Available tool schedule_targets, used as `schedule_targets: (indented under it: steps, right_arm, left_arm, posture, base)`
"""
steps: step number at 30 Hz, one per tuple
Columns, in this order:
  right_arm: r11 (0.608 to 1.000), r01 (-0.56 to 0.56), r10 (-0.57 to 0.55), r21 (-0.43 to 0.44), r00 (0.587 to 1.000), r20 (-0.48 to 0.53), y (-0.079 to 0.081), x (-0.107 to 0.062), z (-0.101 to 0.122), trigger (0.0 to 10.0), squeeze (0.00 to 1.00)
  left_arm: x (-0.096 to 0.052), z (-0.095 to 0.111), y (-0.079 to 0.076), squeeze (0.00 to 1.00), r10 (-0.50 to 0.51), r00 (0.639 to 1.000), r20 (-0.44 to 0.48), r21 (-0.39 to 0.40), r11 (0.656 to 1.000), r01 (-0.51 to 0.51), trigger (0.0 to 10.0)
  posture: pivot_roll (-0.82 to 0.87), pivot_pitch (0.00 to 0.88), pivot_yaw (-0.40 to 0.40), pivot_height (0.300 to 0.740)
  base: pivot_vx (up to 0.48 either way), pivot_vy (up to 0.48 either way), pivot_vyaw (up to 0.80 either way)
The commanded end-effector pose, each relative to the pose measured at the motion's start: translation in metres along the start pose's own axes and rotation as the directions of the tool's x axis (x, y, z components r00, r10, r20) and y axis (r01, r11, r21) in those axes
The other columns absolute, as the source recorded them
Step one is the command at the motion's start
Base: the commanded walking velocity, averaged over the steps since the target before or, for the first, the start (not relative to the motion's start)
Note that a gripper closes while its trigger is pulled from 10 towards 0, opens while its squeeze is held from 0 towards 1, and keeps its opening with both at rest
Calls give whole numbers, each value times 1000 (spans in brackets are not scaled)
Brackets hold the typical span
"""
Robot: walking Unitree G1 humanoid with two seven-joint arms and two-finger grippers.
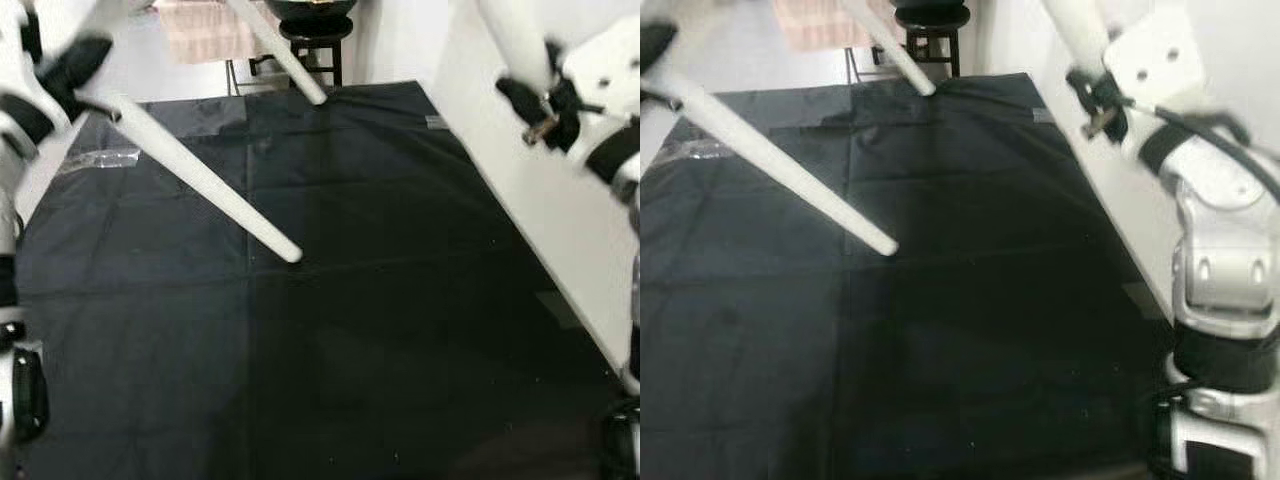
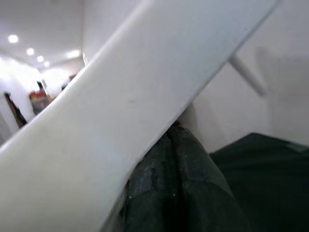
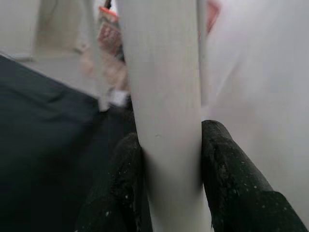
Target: Building children table
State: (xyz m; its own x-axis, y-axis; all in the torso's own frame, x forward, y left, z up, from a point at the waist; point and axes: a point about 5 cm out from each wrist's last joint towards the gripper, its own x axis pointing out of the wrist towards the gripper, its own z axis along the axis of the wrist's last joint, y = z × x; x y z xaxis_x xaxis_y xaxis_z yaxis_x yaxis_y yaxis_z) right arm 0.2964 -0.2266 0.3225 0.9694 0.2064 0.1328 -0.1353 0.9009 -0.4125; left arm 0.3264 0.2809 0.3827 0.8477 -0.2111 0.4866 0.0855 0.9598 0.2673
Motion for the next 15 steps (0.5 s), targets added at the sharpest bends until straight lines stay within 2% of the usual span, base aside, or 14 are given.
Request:
schedule_targets:
  steps: [1,3,5,8,9,11,12,15]
  right_arm:
    - [972,150,-120,183,979,-167,-16,-14,-36,0,0]
    - [948,116,-59,295,979,-194,-1,-15,-51,0,0]
    - [940,105,-40,325,979,-198,4,-15,-54,0,0]
    - [900,21,78,435,975,-210,29,-18,-61,0,0]
    - [900,21,78,435,975,-210,29,-18,-61,0,0]
    - [863,-56,179,503,963,-200,46,-22,-62,0,0]
    - [863,-56,179,503,963,-200,46,-22,-62,0,0]
    - [808,-162,314,566,932,-182,70,-27,-61,0,0]
  left_arm:
    - [-13,21,37,0,155,987,35,47,987,-157,10000]
    - [-11,27,34,0,135,990,45,49,989,-137,10000]
    - [-10,28,33,0,129,991,47,48,990,-131,10000]
    - [-11,28,32,0,118,992,39,49,992,-120,10000]
    - [-11,28,32,0,118,992,39,49,992,-120,10000]
    - [-11,28,31,0,114,993,37,47,992,-116,10000]
    - [-11,28,31,0,114,993,37,47,992,-116,10000]
    - [-11,26,28,0,106,994,34,37,994,-107,10000]
  posture:
    - [-78,60,67,740]
    - [-68,57,71,740]
    - [-68,57,71,740]
    - [-61,54,70,740]
    - [-61,54,70,740]
    - [-62,53,70,740]
    - [-62,53,70,740]
    - [-69,53,72,740]
  base:
    - [0,0,0]
    - [0,0,0]
    - [0,0,0]
    - [0,0,0]
    - [0,0,0]
    - [0,0,0]
    - [0,0,0]
    - [0,0,0]
